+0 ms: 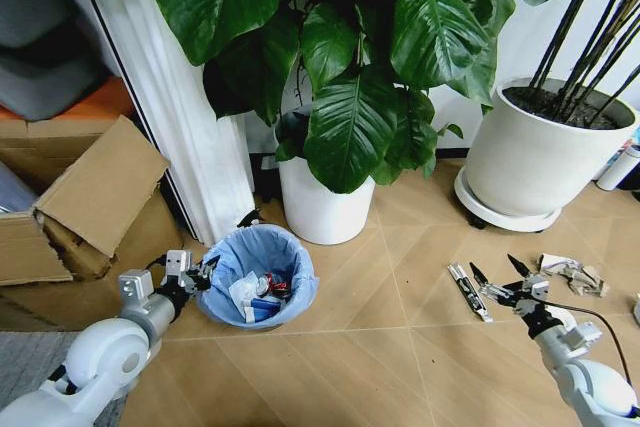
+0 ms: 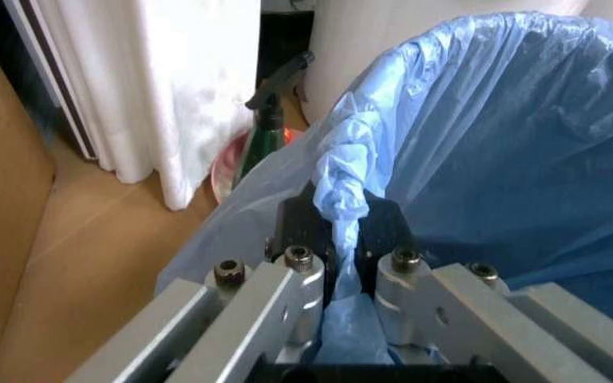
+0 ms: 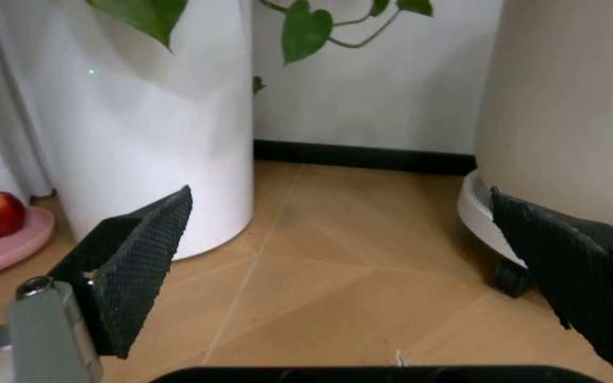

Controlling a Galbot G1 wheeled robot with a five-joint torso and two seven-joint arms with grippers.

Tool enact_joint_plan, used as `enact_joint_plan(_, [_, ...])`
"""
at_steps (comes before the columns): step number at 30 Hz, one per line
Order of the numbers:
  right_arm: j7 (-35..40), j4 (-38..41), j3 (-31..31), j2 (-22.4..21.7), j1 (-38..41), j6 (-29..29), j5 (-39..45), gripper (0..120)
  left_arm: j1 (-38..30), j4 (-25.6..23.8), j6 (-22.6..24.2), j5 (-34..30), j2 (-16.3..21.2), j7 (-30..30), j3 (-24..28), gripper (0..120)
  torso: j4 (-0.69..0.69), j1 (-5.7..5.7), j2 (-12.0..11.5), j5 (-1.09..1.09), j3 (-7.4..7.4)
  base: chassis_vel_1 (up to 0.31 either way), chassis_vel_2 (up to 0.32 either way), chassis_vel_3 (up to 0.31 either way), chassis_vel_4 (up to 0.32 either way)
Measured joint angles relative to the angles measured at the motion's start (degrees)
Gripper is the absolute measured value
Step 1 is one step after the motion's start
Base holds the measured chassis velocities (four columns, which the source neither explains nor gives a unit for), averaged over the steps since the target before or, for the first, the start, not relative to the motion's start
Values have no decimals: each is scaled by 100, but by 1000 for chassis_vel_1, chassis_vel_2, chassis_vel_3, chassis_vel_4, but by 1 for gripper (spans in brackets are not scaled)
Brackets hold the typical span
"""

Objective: Pick up the trash bin and place the garbage on the floor into it.

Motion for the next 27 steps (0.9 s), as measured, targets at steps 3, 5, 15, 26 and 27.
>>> enact_joint_plan(3, [6,-58,58,49,-8,28,-2,100,9,0,0,9,-22,0,1,1,0,0,0,3,0,0,0,0,0])
enact_joint_plan(5, [1,-112,101,93,-2,67,-1,100,10,0,0,13,-43,-1,1,1,0,0,0,1,0,0,0,0,0])
enact_joint_plan(15, [-8,-133,142,212,-22,25,69,100,24,0,-3,17,-82,-5,-10,1,0,0,-1,2,0,0,0,0,0])
enact_joint_plan(26, [-35,-136,190,219,-35,49,102,100,45,10,-8,50,-133,-7,-18,1,1,0,-1,1,0,-15,-15,15,11])
enact_joint_plan(27, [-40,-136,192,218,-38,49,108,100,41,10,-8,50,-134,-10,-18,1,0,0,-1,0,0,-75,-64,94,62])
